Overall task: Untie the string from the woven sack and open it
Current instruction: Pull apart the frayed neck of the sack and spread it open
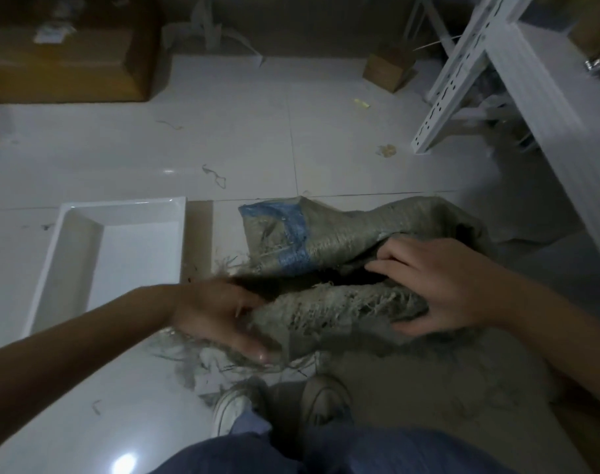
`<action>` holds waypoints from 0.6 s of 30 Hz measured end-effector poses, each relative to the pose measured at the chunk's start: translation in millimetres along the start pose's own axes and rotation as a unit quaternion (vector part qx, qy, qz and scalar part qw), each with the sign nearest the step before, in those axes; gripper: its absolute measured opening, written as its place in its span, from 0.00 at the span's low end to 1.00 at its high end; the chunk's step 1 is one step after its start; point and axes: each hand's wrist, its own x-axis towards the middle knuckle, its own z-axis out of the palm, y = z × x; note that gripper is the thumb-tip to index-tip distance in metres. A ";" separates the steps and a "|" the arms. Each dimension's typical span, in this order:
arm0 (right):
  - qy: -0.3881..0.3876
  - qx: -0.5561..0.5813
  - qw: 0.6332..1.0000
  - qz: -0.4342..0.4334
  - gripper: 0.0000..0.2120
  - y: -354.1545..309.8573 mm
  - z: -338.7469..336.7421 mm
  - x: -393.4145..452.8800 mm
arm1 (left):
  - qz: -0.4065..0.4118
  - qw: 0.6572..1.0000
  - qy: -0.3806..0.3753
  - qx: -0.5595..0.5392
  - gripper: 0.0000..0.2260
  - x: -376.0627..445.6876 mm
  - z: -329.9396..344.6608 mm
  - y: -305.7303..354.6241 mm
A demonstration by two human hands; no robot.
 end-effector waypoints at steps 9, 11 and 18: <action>0.161 -0.160 0.971 -0.078 0.10 7.7 -22.7 19.8 | 0.244 0.904 0.324 0.136 0.07 50.4 41.5 34.9; 0.200 -0.202 0.958 -0.037 0.11 26.9 -46.1 9.6 | 0.219 0.864 0.395 0.222 0.15 42.5 29.1 43.2; 0.126 -0.076 0.980 0.131 0.19 27.2 -60.0 3.7 | 0.107 0.808 0.488 0.311 0.17 -7.6 0.4 47.4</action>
